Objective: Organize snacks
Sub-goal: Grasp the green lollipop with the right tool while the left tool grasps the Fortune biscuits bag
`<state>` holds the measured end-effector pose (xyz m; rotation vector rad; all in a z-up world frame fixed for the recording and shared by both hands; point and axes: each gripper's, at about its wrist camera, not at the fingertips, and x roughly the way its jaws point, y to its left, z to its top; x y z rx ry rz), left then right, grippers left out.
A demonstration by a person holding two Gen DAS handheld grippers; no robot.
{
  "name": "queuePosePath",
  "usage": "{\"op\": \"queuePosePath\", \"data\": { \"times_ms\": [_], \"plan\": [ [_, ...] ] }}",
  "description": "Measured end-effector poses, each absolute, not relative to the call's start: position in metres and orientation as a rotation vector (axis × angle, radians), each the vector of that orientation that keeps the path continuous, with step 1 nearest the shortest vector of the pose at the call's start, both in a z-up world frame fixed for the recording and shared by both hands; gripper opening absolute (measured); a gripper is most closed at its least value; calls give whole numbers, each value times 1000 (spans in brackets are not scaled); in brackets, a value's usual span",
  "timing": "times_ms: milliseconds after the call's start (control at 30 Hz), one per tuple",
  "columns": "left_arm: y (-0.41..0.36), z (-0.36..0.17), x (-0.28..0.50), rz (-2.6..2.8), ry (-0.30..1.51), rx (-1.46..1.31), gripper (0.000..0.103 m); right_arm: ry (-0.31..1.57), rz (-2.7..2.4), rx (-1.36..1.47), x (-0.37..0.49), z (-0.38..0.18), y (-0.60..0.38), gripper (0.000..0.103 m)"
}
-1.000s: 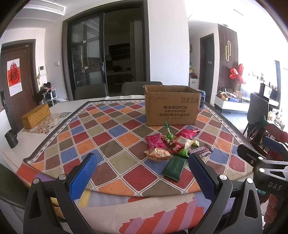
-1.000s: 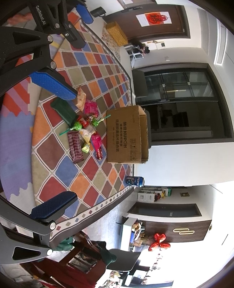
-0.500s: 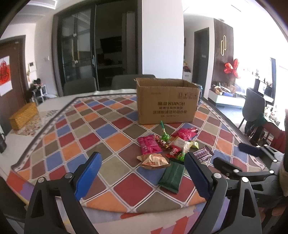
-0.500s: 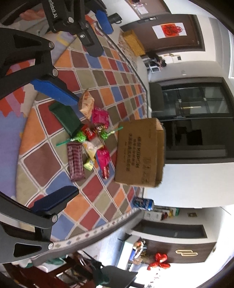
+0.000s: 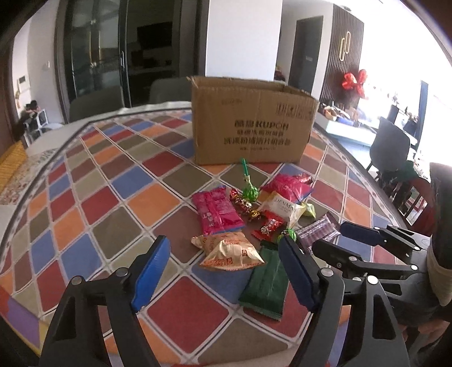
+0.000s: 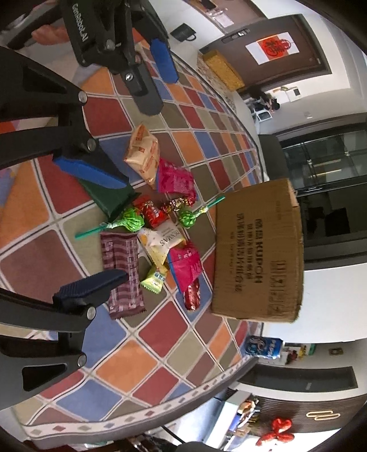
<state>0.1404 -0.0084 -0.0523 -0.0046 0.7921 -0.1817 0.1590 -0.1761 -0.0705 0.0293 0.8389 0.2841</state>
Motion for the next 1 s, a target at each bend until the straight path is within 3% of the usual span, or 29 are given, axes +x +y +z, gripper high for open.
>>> {"op": "queuePosePath", "data": {
  "times_ms": [267, 700, 1000],
  "plan": [
    [-16, -76, 166, -216, 880, 15, 73, 902, 322, 68, 181, -87, -178, 46],
    [-13, -102, 184, -222, 977, 2, 69, 936, 370, 67, 201, -99, -169, 38],
    [-7, -117, 189, -238, 1050, -65, 59, 977, 383, 56, 208, -107, -161, 35]
  ]
}}
